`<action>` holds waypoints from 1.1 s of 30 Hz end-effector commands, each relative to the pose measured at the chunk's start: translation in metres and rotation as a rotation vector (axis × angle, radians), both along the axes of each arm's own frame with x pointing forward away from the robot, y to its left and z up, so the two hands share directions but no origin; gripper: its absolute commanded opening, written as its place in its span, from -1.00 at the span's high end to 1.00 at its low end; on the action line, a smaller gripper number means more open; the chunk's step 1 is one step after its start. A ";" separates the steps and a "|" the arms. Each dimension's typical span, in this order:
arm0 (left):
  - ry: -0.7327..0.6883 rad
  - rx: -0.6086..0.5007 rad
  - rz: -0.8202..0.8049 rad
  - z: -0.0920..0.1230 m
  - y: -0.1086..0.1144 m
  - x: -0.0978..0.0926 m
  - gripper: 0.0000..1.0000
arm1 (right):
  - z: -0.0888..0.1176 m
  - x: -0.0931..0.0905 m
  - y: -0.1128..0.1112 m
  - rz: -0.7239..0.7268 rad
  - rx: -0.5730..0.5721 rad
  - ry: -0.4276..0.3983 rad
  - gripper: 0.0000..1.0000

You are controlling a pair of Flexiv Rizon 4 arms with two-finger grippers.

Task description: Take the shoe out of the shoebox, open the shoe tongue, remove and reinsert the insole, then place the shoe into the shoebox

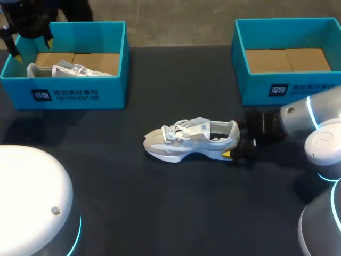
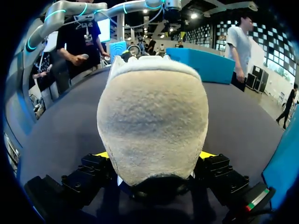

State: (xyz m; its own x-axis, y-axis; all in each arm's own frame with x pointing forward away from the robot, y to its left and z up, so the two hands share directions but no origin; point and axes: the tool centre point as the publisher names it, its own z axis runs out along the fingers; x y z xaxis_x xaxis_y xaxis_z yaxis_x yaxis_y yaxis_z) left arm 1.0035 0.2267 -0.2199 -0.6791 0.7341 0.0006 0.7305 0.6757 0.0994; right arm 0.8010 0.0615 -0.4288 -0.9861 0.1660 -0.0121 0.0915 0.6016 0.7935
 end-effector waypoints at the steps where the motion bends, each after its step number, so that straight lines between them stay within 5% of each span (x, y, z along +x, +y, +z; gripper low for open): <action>1: -0.001 0.002 0.000 0.001 0.000 -0.001 -1.00 | -0.002 0.001 0.006 0.038 -0.020 0.004 0.76; 3: -0.001 0.002 0.000 0.001 0.000 -0.001 -1.00 | -0.002 0.000 0.006 0.048 -0.032 0.003 1.00; 33: -0.001 0.002 0.000 0.001 0.000 -0.001 -1.00 | -0.008 -0.005 0.006 0.029 -0.022 0.023 1.00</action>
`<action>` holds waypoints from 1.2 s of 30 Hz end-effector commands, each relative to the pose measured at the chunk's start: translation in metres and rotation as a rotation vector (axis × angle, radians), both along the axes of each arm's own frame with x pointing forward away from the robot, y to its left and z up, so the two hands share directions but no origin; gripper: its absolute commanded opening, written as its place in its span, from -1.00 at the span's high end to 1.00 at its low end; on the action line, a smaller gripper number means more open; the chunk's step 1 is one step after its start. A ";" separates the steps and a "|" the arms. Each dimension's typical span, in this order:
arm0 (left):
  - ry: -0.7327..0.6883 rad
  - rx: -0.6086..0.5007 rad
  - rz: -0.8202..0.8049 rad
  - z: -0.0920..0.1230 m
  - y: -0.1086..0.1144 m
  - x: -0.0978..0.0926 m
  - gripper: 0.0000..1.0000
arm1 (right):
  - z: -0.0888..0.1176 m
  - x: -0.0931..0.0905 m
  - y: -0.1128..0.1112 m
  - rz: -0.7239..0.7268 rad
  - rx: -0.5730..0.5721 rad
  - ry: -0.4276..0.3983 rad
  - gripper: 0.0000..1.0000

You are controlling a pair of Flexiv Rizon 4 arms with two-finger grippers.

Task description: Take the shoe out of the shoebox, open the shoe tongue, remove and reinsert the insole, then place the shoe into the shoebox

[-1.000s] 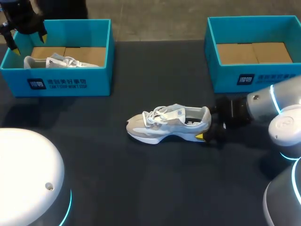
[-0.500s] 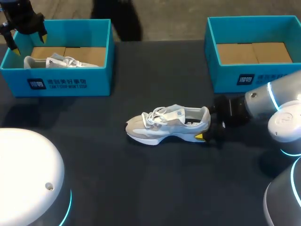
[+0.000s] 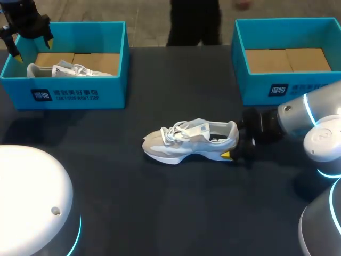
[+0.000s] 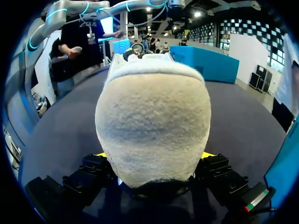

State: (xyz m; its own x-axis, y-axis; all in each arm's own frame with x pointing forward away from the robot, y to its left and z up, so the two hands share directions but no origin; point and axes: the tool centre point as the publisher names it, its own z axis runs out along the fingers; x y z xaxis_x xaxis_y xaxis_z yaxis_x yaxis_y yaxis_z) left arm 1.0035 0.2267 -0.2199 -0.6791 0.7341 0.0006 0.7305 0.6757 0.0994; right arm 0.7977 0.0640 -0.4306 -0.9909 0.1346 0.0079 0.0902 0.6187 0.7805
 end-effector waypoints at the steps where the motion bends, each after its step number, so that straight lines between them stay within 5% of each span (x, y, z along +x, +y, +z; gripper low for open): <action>1: -0.001 0.002 0.000 0.001 0.000 -0.001 -1.00 | -0.007 -0.002 0.004 -0.002 -0.004 0.000 1.00; 21: -0.001 0.002 0.000 0.001 0.000 -0.001 -1.00 | -0.007 -0.002 0.004 -0.002 -0.004 0.000 1.00; 36: -0.027 0.063 0.797 0.014 -0.049 -0.023 -1.00 | -0.007 -0.002 0.004 -0.002 -0.004 0.000 1.00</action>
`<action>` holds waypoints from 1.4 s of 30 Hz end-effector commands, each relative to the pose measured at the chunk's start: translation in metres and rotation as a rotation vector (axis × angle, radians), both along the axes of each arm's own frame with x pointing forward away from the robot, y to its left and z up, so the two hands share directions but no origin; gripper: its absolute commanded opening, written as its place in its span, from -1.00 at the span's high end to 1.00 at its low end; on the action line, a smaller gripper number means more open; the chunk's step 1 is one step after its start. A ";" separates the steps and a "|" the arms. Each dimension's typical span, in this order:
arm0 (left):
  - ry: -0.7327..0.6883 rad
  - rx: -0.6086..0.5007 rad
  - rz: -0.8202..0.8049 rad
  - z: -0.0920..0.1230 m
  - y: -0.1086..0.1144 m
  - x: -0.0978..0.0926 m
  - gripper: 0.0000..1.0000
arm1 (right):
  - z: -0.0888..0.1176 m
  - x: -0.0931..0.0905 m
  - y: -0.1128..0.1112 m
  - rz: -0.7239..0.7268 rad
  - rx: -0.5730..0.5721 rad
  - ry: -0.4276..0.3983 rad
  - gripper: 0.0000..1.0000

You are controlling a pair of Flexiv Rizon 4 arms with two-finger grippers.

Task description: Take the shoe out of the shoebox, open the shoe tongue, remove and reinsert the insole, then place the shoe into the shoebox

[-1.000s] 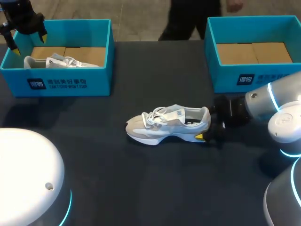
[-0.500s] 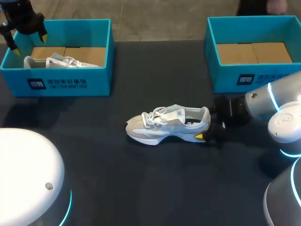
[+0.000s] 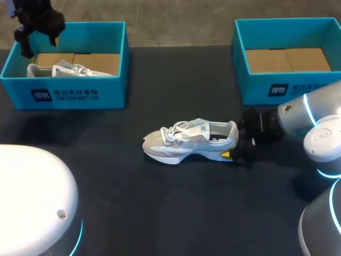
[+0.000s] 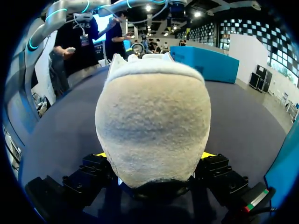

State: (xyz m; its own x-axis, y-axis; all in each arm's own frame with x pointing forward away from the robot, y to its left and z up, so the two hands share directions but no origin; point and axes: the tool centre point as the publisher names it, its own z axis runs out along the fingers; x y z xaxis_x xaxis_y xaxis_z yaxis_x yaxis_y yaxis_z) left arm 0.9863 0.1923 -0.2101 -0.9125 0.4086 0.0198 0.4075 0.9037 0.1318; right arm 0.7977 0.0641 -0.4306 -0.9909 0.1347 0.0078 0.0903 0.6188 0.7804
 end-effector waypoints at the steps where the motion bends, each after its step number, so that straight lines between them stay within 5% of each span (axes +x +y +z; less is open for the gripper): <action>1: -0.032 0.018 0.466 0.005 -0.019 -0.008 -1.00 | -0.007 -0.002 0.004 -0.002 -0.004 0.000 1.00; 9: -0.119 0.066 0.747 0.001 -0.061 -0.028 -1.00 | -0.007 -0.002 0.004 -0.002 -0.004 0.000 1.00; 19: -0.137 -0.034 1.165 0.005 -0.096 -0.048 -1.00 | -0.007 -0.002 0.004 -0.002 -0.004 0.000 1.00; 32: -0.171 -0.117 1.331 0.010 -0.135 -0.088 -1.00 | -0.007 -0.002 0.004 -0.002 -0.004 0.000 1.00; 42: -0.171 -0.117 1.331 0.010 -0.135 -0.088 -1.00 | -0.007 -0.002 0.004 -0.002 -0.004 0.000 1.00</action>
